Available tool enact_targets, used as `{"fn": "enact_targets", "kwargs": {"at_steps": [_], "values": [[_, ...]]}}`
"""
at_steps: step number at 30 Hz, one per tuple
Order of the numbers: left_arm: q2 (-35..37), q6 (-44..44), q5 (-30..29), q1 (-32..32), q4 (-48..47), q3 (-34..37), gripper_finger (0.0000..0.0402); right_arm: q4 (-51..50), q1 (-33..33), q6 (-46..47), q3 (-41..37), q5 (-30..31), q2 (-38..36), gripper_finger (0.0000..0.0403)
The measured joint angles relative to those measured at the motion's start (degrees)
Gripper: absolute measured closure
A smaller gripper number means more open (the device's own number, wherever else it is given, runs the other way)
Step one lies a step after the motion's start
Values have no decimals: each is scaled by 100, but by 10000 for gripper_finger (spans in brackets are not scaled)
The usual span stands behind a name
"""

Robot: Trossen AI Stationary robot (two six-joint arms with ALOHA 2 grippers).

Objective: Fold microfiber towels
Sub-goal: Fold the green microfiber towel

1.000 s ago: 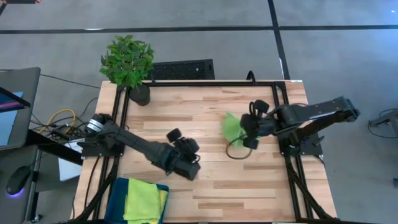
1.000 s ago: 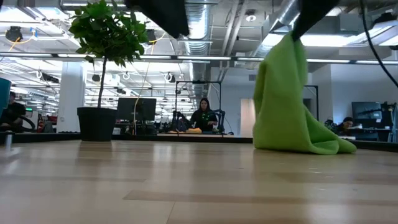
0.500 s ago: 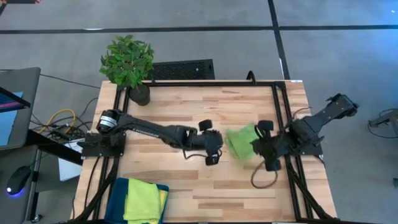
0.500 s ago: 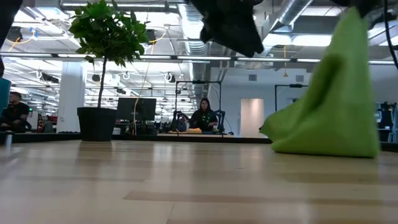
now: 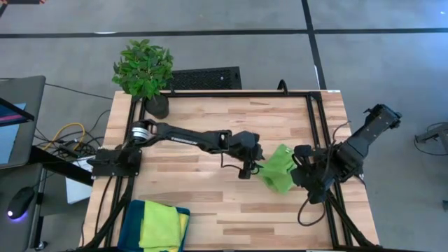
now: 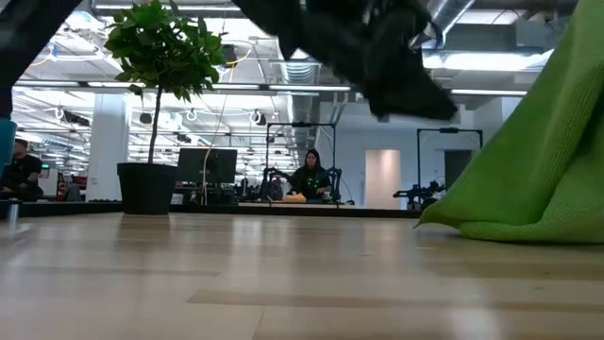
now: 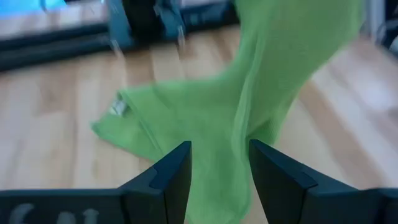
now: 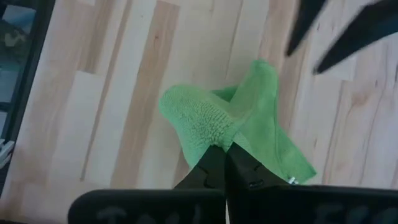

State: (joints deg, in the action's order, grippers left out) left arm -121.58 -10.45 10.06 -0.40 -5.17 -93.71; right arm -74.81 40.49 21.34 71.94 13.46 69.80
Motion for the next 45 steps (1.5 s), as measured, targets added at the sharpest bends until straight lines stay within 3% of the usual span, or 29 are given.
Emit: {"fn": "enact_targets", "kwargs": {"at_steps": [8, 23, 29, 34, 38, 45], "values": [[-498, -184, -2, -52, 336, 4, 250, -15, 0, 72, 0, 10, 2, 391], [-765, -90, -26, -252, 412, 0, 250, -28, -2, 72, -2, 8, 4, 391], [-1049, 7, -587, -310, 554, -9, 250, -23, -2, 72, -2, 10, 4, 391], [-1080, 64, -927, -310, -23, -13, 253, -39, -2, 72, -2, 8, 4, 390], [-1080, -36, -1417, -313, -219, -9, 279, -47, -2, 72, -2, 8, 4, 391], [-1052, -262, -1162, -310, -287, -9, 389, -63, -2, 72, -2, 8, 4, 389]]}}
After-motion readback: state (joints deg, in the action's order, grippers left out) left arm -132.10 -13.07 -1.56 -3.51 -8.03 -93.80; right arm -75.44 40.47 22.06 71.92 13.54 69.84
